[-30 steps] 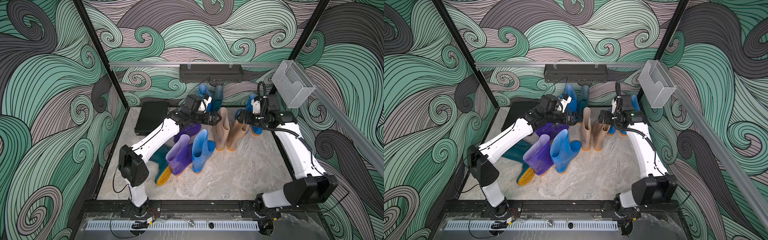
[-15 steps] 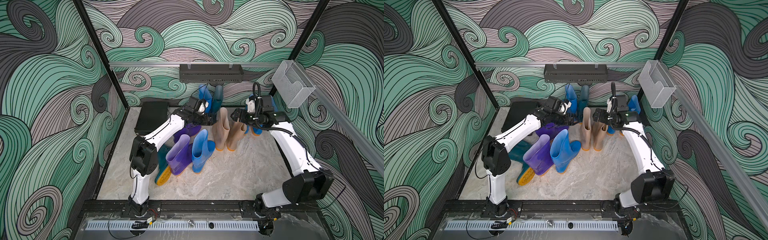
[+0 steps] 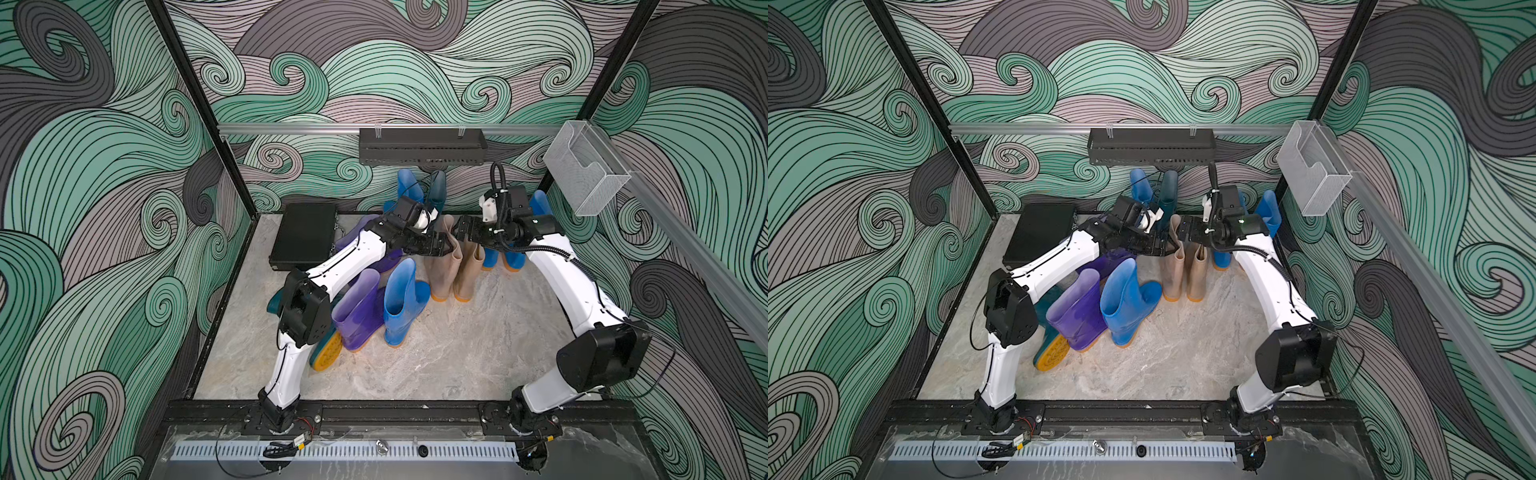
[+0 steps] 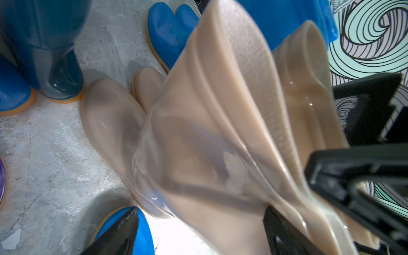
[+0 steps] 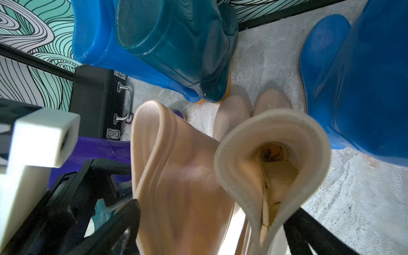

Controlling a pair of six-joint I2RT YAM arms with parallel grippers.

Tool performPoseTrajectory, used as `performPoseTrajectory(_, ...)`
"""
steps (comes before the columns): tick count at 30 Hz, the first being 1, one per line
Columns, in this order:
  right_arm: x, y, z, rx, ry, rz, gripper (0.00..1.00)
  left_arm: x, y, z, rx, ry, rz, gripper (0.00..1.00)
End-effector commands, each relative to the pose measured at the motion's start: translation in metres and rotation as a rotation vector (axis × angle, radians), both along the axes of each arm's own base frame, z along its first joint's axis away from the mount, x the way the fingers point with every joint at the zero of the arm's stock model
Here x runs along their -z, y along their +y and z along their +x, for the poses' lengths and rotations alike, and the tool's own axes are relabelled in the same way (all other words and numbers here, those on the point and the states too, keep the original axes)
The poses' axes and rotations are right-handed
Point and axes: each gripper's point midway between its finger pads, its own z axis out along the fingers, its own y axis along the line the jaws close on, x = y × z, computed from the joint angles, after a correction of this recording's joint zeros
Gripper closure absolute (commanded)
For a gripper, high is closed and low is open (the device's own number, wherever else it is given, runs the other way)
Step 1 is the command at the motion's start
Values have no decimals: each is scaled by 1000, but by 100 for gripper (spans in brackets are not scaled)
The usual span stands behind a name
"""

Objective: Match and arrange rain boots in pairs
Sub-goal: Move a pair of rain boots to the center of the board.

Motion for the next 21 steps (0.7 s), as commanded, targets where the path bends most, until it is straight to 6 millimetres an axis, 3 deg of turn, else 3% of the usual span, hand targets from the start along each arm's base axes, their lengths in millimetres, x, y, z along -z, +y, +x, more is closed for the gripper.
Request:
performPoseTrajectory(1, -14, 3, 1, -1, -38, -6, 1, -1, -6, -3, 27, 7, -7, 9)
performPoseTrajectory(4, -24, 6, -1, -8, -57, 39, 1, 2, -6, -4, 30, 20, -4, 9)
performPoseTrajectory(8, -19, 12, -4, -16, -27, 95, 1, 4, -10, -5, 30, 38, -26, 8)
performPoseTrajectory(14, -19, -9, -6, 70, -38, 140, 1, 6, -9, -10, 29, 54, -30, 8)
performPoseTrajectory(21, 3, 3, -5, -4, 21, 90, 1, 3, -16, -14, 39, 70, -78, 7)
